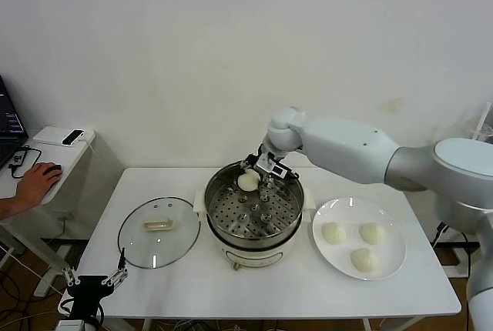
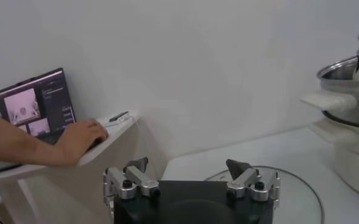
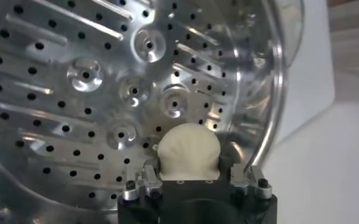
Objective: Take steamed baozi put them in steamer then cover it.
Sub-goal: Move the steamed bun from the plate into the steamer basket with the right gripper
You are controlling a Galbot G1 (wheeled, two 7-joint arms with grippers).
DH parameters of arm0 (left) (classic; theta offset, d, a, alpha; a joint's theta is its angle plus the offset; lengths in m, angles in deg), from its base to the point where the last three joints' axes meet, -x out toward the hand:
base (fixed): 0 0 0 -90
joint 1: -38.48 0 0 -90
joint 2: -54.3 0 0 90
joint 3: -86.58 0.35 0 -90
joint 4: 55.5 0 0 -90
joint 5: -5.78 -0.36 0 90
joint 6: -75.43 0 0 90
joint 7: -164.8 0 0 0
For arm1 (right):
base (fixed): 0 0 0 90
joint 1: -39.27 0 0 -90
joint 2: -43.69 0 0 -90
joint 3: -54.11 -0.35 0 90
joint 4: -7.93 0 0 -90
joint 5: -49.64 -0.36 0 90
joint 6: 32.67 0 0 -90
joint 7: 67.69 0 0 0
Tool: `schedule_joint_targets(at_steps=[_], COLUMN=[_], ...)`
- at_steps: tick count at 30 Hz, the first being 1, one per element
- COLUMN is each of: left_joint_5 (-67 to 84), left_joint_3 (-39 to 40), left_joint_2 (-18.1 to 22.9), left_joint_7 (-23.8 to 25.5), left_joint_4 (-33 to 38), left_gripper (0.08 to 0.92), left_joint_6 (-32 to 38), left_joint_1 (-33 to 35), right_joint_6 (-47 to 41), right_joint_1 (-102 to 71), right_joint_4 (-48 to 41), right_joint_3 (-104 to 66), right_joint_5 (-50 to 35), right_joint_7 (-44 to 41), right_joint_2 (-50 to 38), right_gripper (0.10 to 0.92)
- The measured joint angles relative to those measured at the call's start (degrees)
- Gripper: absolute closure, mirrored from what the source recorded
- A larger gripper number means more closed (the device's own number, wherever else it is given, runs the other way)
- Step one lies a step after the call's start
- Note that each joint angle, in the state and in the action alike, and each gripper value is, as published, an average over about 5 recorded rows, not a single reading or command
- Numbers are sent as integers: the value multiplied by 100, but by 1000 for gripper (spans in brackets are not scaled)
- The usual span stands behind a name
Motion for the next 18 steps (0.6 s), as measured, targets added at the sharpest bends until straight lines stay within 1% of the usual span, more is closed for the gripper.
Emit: schedule_joint_targets(at_steps=[2, 4, 7, 10, 14, 18], left_joint_5=[1, 2, 2, 2, 4, 15], left_joint_3=[0, 0, 0, -3, -9, -9], left_joint_2=[-2, -2, 0, 0, -4, -18], left_joint_7=[-1, -2, -4, -5, -3, 5], left_joint_4=[13, 26, 39, 65, 113, 168], left_gripper=[177, 177, 177, 177, 177, 177], left_joint_6=[0, 0, 0, 0, -3, -9], left_joint_1=[-6, -9, -5, 8, 17, 22], right_joint_6=[40, 60, 60, -13, -355, -976], right_joint_1=[-5, -1, 41, 151, 395, 677], right_joint_4=[-18, -20, 11, 114, 404, 838], right_joint_3=[12, 18, 32, 67, 132, 156], right_joint_5=[33, 40, -13, -172, -576, -1069], right_joint_7=[13, 18, 0, -62, -229, -388], right_joint_2=[5, 2, -17, -69, -223, -510], right_gripper=[415, 375, 289, 225, 204, 203])
